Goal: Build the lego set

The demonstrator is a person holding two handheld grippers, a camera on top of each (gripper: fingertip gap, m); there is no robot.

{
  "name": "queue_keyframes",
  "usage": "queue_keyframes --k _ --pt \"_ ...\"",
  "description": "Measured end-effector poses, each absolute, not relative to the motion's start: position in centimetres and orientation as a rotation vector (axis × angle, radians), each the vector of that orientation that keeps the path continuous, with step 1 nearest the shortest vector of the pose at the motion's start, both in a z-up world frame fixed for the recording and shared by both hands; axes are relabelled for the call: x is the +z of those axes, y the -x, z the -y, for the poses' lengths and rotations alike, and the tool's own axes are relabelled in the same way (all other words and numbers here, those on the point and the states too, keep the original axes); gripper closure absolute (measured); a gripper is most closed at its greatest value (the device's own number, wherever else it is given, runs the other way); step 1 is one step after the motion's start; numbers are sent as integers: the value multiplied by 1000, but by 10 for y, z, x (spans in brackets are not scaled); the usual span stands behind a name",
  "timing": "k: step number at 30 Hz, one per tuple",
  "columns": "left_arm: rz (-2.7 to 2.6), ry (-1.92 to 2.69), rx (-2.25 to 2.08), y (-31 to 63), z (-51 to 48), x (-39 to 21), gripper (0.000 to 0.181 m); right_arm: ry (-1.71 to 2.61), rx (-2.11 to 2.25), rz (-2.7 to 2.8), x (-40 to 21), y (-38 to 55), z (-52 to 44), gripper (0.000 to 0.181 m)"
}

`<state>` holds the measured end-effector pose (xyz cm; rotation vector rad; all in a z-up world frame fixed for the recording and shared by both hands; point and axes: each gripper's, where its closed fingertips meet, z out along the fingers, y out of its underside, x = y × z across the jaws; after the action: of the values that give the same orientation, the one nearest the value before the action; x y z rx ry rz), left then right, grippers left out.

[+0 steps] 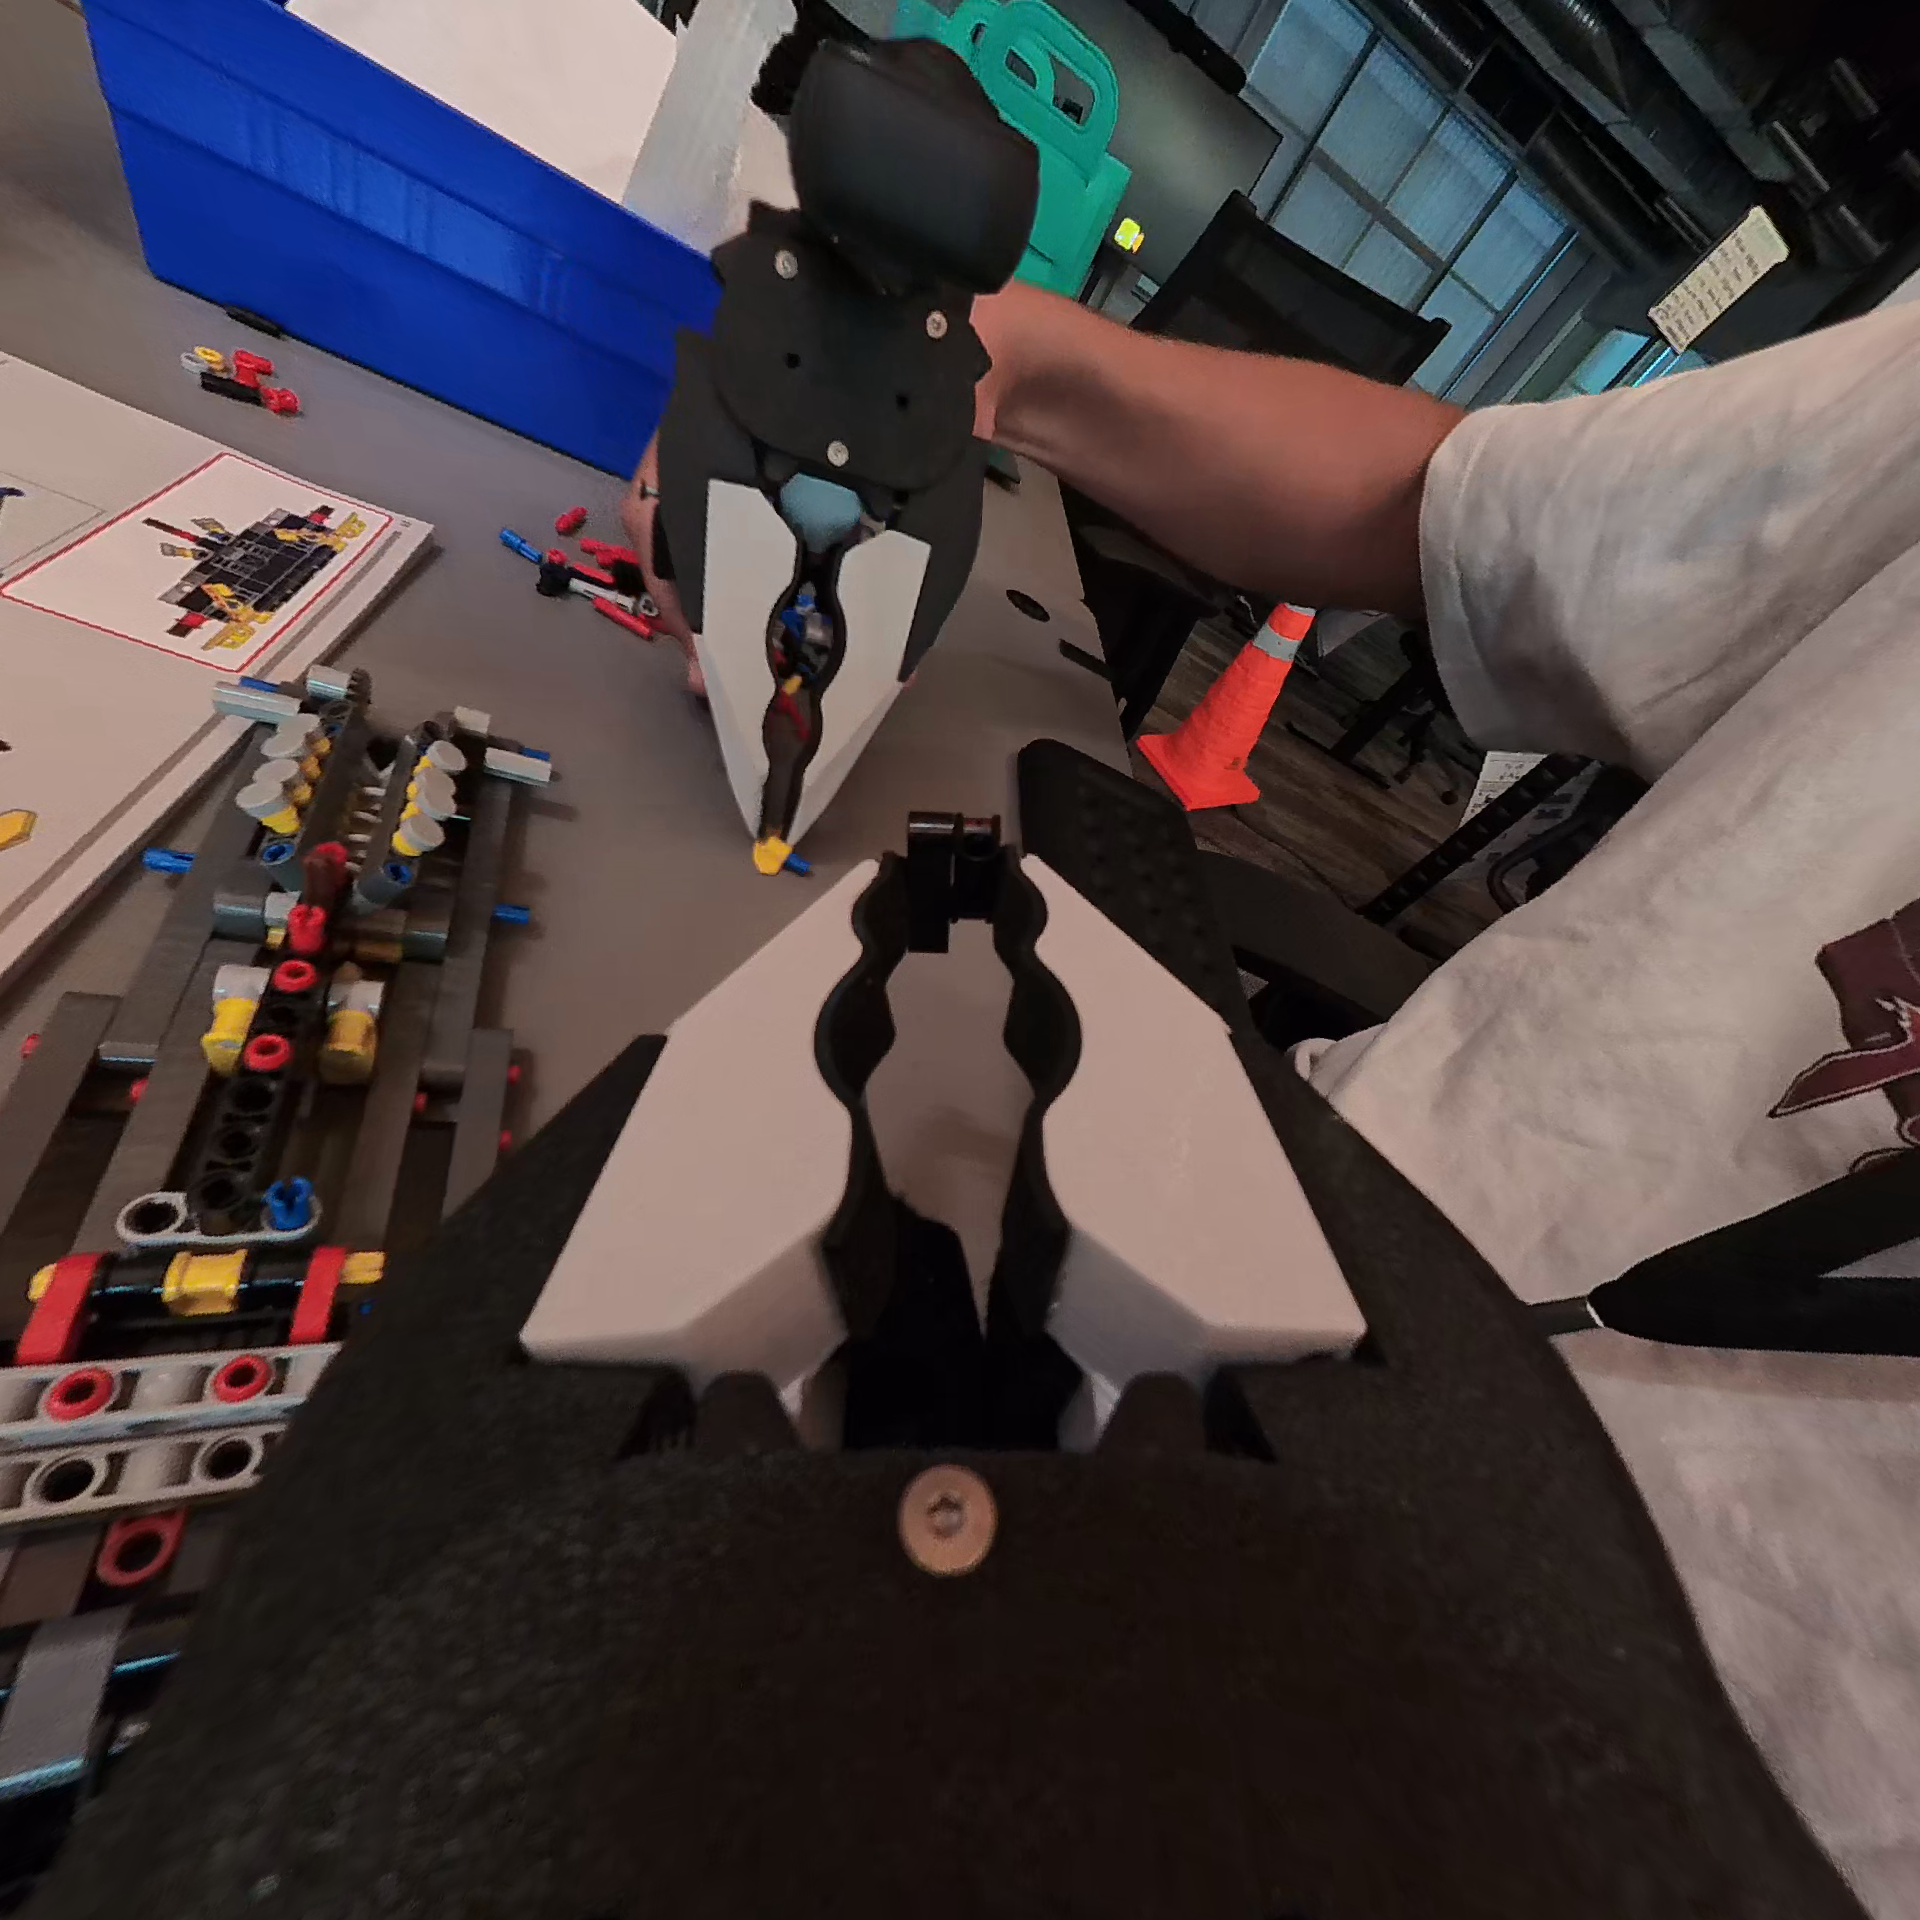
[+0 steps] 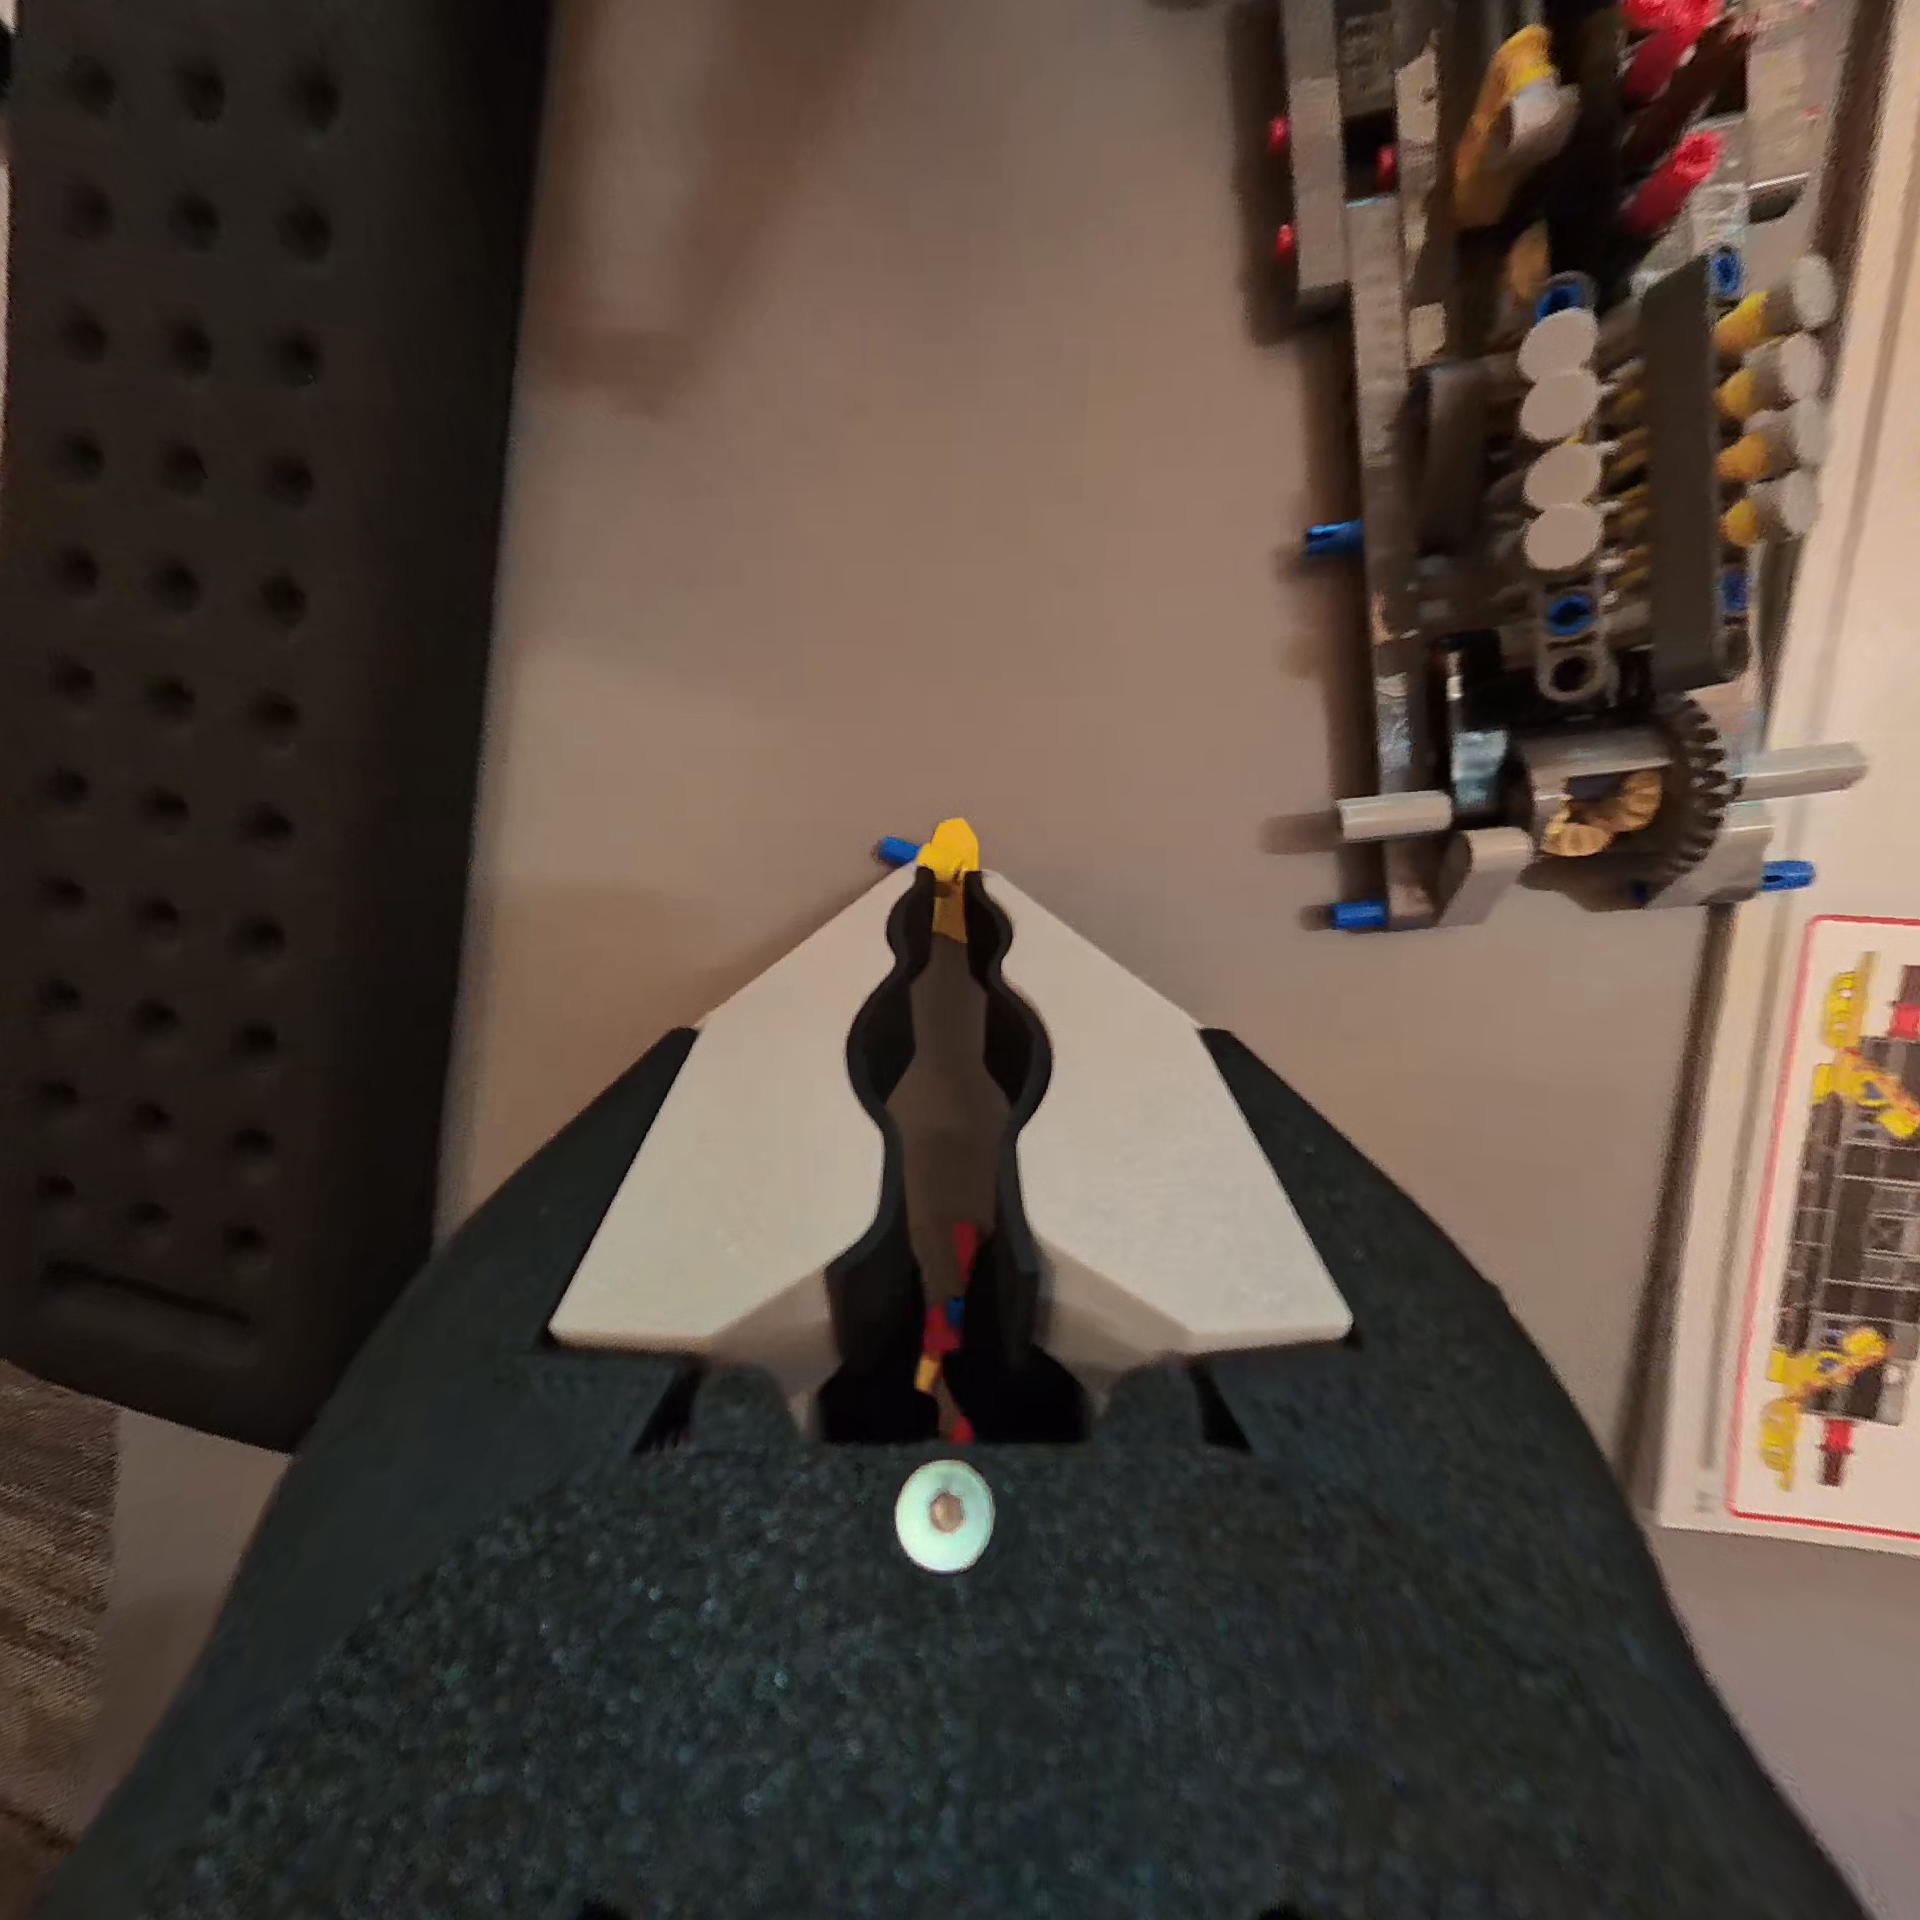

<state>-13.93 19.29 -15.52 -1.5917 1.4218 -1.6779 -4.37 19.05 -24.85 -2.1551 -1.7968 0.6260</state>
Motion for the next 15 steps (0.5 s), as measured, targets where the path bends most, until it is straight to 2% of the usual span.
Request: queue_keyframes --k 8,15 --pt "-1441 1587 -1664 139 -191 -157 166 2259 844 1717 -249 44 -161 167" --pt "-1441 1588 -1665 139 -191 -157 166 2310 712 1742 -248 31 -159 161"
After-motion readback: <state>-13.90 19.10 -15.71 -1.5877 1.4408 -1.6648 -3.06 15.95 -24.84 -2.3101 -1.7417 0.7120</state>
